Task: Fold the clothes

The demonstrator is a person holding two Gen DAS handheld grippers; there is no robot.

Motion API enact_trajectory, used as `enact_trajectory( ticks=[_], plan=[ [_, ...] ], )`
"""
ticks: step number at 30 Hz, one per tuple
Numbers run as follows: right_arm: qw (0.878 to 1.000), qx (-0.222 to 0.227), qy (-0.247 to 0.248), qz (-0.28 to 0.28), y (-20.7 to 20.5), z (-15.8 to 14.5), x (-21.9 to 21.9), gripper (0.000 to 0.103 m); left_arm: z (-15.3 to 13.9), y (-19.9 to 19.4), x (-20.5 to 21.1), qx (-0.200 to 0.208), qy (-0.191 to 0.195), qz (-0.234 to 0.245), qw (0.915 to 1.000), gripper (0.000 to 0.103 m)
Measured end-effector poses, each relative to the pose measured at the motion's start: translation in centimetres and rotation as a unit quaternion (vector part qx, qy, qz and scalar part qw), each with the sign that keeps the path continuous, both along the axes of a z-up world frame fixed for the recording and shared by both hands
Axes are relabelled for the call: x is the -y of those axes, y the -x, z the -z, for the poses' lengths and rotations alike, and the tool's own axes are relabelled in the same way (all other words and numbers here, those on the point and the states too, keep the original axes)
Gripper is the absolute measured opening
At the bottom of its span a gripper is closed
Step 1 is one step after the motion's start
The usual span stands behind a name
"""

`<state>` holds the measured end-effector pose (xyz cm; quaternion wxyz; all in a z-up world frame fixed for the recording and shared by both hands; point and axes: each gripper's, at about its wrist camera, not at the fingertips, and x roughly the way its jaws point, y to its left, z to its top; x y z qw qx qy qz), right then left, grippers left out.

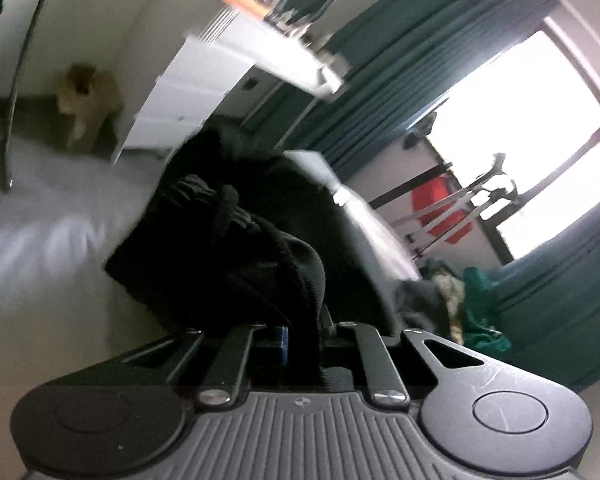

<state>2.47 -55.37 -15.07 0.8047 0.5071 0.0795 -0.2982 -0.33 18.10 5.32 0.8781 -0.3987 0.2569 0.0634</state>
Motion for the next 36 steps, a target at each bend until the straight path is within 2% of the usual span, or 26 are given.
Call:
enact_trajectory(
  ticks=[3,6,10,12,13,16,18,19,21,23,24,25,26,28,31,36],
  plan=[
    [1.0,0.016,0.026,0.001,1.6,-1.9,-0.4,0.007,-3.1,2.5,-3.1,0.003,0.029,-0.001,0.9996,0.012],
    [0.999,0.012,0.042,0.006,3.6,-3.2,-0.8,0.006,-2.9,5.2,-6.2,-0.036,0.046,0.003,0.9983,0.012],
    [0.998,-0.056,0.011,0.028,5.7,-2.8,-1.1,0.007,-0.1,8.6,-8.7,-0.136,0.054,0.013,0.9891,0.014],
    [0.993,-0.115,0.005,0.02,5.3,-2.3,-1.2,0.007,1.6,8.5,-9.4,-0.185,0.048,0.023,0.9814,0.015],
    [0.992,-0.128,-0.003,0.016,5.2,-1.7,-1.1,0.007,2.3,8.4,-9.6,-0.2,0.047,0.026,0.9784,0.015],
    [0.986,-0.164,-0.026,0.004,5.2,0.1,-0.6,0.007,2.6,8.3,-9.6,-0.223,0.031,0.033,0.9739,0.019],
    [0.982,-0.187,-0.04,-0.003,5.2,1.3,-0.3,0.007,1.9,8.5,-9.3,-0.227,0.011,0.039,0.973,0.028],
    [0.982,-0.184,-0.039,-0.002,5.2,1.2,-0.3,0.009,1.6,8.6,-9.2,-0.229,0.0,0.042,0.9725,0.038],
    [0.982,-0.185,-0.032,0.002,5.4,0.6,-0.5,0.012,0.9,9.1,-8.6,-0.226,-0.038,0.043,0.9724,0.051],
    [0.984,-0.175,-0.028,0.019,6.0,-0.3,-0.9,0.023,-0.3,9.9,-8.0,-0.221,-0.083,0.038,0.971,0.078],
    [0.985,-0.166,-0.024,0.028,6.3,-0.6,-1.0,0.027,-1.2,10.4,-7.5,-0.212,-0.121,0.029,0.9693,0.087],
    [0.986,-0.16,-0.009,0.034,6.6,-1.4,-1.2,0.044,-2.4,11.1,-6.8,-0.197,-0.166,0.025,0.9659,0.098],
    [0.987,-0.155,0.014,0.038,6.7,-2.3,-1.7,0.063,-3.5,11.8,-6.3,-0.183,-0.203,0.024,0.9617,0.101],
    [0.987,-0.143,0.059,0.046,6.9,-4.2,-2.6,0.077,-5.0,12.6,-4.8,-0.158,-0.264,0.021,0.9512,0.102],
    [0.987,-0.118,0.111,0.012,6.5,-6.8,-4.6,0.077,-7.0,13.3,-2.4,-0.115,-0.304,0.025,0.9455,0.103],
    [0.978,-0.07,0.181,-0.081,5.1,-10.8,-10.4,0.077,-9.0,13.4,4.2,-0.046,-0.333,0.06,0.9399,0.103]
  ],
)
